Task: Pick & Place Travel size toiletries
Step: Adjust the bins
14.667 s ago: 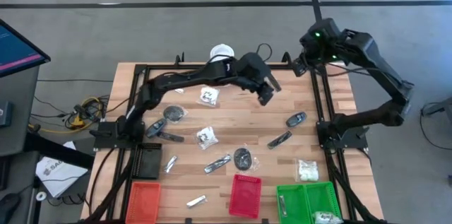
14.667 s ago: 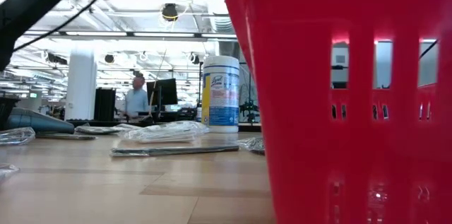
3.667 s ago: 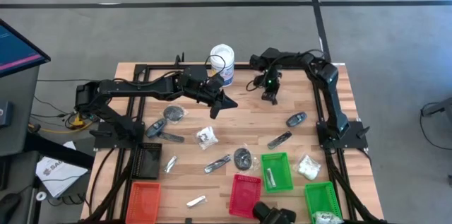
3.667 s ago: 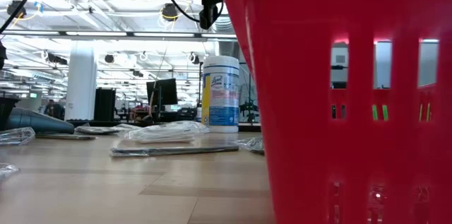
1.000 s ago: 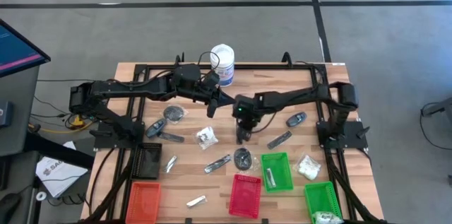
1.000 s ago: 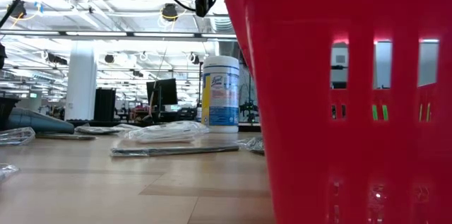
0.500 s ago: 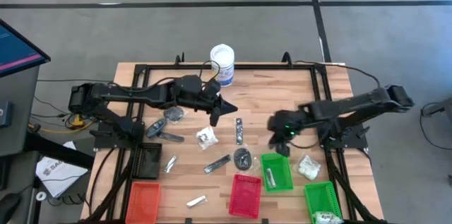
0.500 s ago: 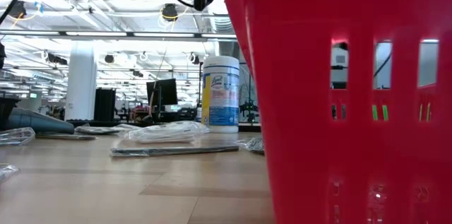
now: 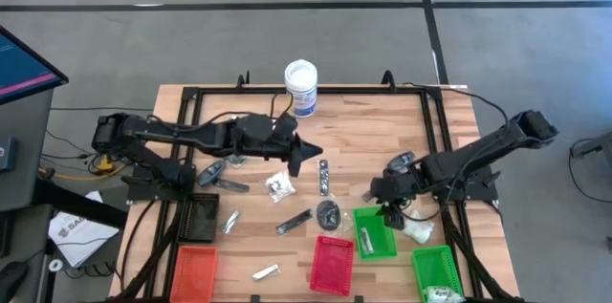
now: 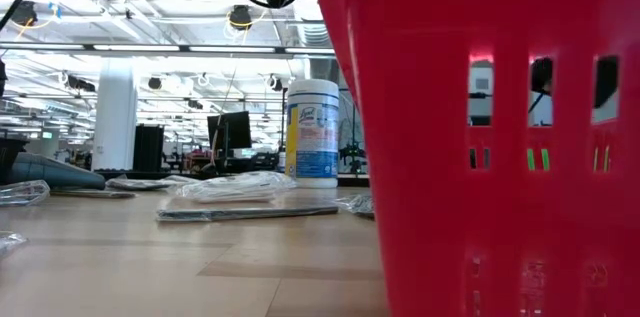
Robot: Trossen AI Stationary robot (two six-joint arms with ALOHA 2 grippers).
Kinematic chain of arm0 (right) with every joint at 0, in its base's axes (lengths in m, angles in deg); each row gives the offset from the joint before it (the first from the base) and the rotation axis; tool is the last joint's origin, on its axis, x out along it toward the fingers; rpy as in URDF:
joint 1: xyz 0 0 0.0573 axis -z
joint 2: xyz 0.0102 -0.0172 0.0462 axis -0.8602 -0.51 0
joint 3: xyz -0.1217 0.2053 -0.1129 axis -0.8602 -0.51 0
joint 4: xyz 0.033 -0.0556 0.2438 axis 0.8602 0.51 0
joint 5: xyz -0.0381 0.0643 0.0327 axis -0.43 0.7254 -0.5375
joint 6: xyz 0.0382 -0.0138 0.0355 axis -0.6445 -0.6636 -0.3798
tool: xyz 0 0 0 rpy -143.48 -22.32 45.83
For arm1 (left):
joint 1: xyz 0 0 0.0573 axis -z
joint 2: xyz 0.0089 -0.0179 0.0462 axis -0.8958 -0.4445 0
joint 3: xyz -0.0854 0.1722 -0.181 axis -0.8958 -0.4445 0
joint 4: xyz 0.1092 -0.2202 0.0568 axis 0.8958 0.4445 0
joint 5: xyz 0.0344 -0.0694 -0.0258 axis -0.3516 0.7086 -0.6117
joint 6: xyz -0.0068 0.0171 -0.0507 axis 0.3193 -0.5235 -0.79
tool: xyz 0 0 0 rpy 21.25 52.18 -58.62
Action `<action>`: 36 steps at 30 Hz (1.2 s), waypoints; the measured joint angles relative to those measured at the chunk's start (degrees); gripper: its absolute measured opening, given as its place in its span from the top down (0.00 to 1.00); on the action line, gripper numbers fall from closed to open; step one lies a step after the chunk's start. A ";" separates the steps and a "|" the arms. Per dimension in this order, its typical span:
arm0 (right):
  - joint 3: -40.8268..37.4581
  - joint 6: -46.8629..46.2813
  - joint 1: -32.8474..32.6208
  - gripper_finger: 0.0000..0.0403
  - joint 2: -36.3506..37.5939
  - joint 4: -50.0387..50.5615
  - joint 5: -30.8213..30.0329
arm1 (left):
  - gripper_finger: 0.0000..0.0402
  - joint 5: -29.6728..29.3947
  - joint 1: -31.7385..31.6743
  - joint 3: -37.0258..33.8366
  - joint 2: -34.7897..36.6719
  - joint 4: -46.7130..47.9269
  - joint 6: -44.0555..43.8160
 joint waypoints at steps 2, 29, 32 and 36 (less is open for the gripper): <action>0.00 0.02 0.02 0.44 -1.96 0.71 -0.62 | 1.00 -0.37 0.00 0.00 0.00 -0.13 -0.13; 0.04 -2.99 -9.89 0.32 -12.00 -4.46 6.39 | 1.00 -2.40 2.36 0.00 0.00 -0.87 -0.83; 0.04 -3.17 -10.83 0.38 -12.00 -4.23 6.38 | 1.00 -2.92 2.82 0.00 0.00 -0.87 -0.83; 0.04 -3.17 -11.66 0.50 -12.00 -4.23 6.39 | 1.00 -3.43 3.07 0.00 0.00 -0.87 -0.86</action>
